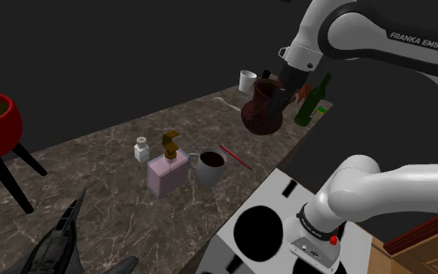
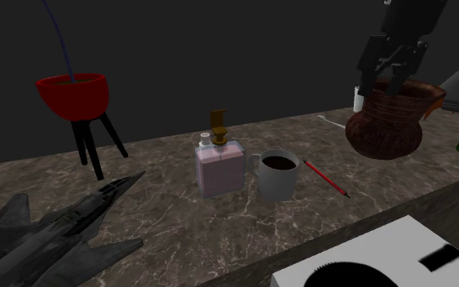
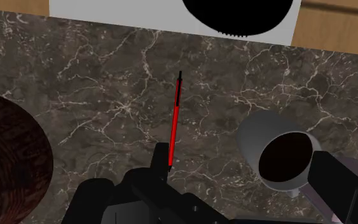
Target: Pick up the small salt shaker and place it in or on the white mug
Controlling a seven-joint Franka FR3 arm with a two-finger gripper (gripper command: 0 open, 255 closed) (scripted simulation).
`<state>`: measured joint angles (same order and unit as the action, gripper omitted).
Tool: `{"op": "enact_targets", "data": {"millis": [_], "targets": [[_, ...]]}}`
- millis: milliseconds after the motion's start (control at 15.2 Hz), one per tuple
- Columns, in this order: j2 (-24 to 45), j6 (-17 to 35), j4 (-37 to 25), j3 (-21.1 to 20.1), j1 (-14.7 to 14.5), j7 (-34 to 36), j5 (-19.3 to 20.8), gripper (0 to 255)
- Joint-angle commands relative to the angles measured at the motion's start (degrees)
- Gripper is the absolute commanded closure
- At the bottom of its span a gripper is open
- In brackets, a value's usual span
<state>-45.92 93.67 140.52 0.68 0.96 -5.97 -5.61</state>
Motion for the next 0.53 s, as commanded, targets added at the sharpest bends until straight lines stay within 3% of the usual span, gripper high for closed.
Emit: {"op": "enact_targets", "data": {"millis": [0, 462], "targets": [[0.00, 0.00, 0.00, 0.00, 0.00, 0.00, 0.00, 0], [11.93, 8.95, -3.74, -6.96, -2.17, 6.93, -3.08, 0]]}}
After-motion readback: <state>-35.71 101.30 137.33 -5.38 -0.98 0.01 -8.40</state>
